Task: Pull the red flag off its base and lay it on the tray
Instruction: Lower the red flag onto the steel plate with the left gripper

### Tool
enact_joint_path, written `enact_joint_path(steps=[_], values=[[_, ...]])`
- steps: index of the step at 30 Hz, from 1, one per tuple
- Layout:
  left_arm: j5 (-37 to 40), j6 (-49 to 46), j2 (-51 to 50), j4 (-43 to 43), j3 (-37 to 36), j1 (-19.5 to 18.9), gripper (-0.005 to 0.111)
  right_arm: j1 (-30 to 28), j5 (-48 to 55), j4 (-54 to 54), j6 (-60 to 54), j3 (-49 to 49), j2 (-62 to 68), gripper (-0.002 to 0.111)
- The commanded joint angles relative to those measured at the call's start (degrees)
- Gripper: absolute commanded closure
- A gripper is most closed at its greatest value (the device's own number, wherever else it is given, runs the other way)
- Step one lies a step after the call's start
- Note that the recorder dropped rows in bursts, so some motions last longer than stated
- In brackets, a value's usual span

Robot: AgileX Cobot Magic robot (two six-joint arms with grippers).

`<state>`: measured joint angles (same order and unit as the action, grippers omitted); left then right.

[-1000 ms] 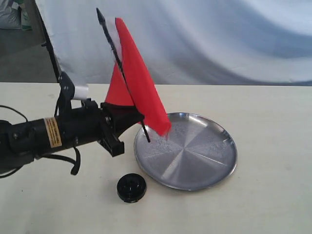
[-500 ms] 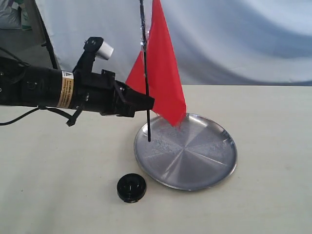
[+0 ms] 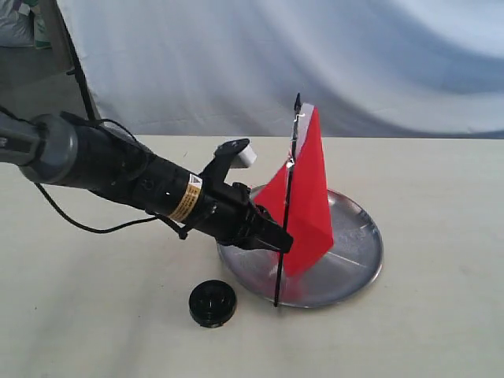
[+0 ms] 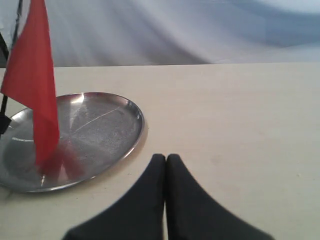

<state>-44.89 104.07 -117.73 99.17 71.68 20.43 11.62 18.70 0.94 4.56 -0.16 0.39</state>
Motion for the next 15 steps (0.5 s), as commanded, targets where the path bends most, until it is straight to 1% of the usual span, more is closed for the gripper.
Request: enact_joint_path(steps=[1, 5, 10, 15], values=[[-0.51, 6.11, -4.36, 0.09, 3.82, 0.25, 0.107, -0.02, -0.32, 0.51, -0.09, 0.16, -0.39, 0.108], [-1.68, 7.04, -7.6, -0.6, 7.57, 0.25, 0.107, -0.02, -0.32, 0.51, -0.09, 0.16, -0.39, 0.108], [-2.13, 10.55, -9.64, -2.46, 11.27, 0.25, 0.107, -0.02, -0.32, 0.51, -0.09, 0.16, -0.39, 0.108], [-2.13, 11.82, -11.05, -3.71, 13.15, 0.25, 0.107, -0.02, -0.32, 0.51, -0.09, 0.16, -0.39, 0.108]])
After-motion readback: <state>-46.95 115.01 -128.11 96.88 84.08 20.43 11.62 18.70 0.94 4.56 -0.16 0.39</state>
